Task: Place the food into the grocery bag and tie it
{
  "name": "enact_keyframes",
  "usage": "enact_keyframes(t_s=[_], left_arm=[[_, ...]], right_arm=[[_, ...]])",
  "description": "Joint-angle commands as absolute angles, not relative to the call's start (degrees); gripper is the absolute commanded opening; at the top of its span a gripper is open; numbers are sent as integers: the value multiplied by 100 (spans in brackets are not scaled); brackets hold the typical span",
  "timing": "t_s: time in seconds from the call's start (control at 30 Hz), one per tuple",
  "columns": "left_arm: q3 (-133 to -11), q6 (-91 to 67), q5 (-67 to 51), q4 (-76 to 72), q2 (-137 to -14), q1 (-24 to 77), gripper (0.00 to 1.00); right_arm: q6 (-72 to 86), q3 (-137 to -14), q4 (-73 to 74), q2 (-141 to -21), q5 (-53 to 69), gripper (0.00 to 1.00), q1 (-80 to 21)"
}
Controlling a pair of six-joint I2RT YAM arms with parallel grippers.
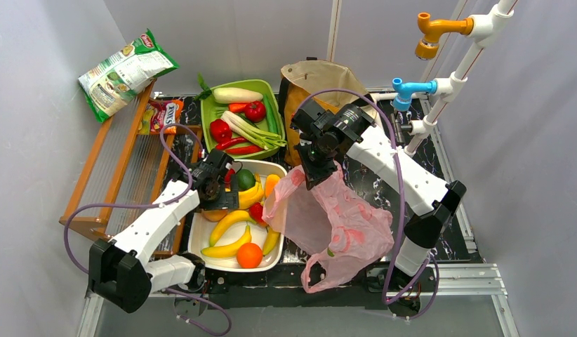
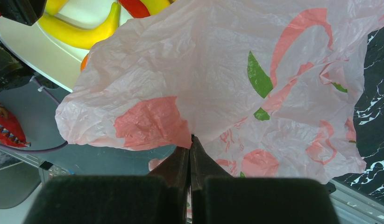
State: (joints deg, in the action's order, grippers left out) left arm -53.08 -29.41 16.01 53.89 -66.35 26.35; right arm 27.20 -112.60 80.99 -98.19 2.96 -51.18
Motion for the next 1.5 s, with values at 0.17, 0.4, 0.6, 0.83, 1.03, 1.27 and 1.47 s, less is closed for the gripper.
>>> enact_keyframes(t_s=[0.17,0.4,0.6,0.83,1.03,1.27,1.47], left_arm=[[-5016,-2966,1450,5128,-6842,2377,100],[-4981,-3006,1539,5119,-7094,2195,100],[-4909,-2981,1529,4919,-7206,2137,83],[-4878,-2940,1590,4784,-7244,2137,73],[-5091,-2882,1485,4892,-7117,2136,50],[-5920,-2821,1293,5541,-6693,2136,38],[-6538,-2762,942,6015,-6503,2136,32]], right_arm=[[2674,-11223,8227,-9694,378,1,-5124],[2608,-11341,8313,-9768,334,1,-5124],[2535,-11440,8385,-9874,357,1,-5117],[2476,-11511,8466,-9929,323,1,-5099],[2432,-11590,8526,-9970,317,1,-5064],[2392,-11754,8574,-10048,329,1,-5028],[2432,-11912,8585,-10154,317,1,-4994]])
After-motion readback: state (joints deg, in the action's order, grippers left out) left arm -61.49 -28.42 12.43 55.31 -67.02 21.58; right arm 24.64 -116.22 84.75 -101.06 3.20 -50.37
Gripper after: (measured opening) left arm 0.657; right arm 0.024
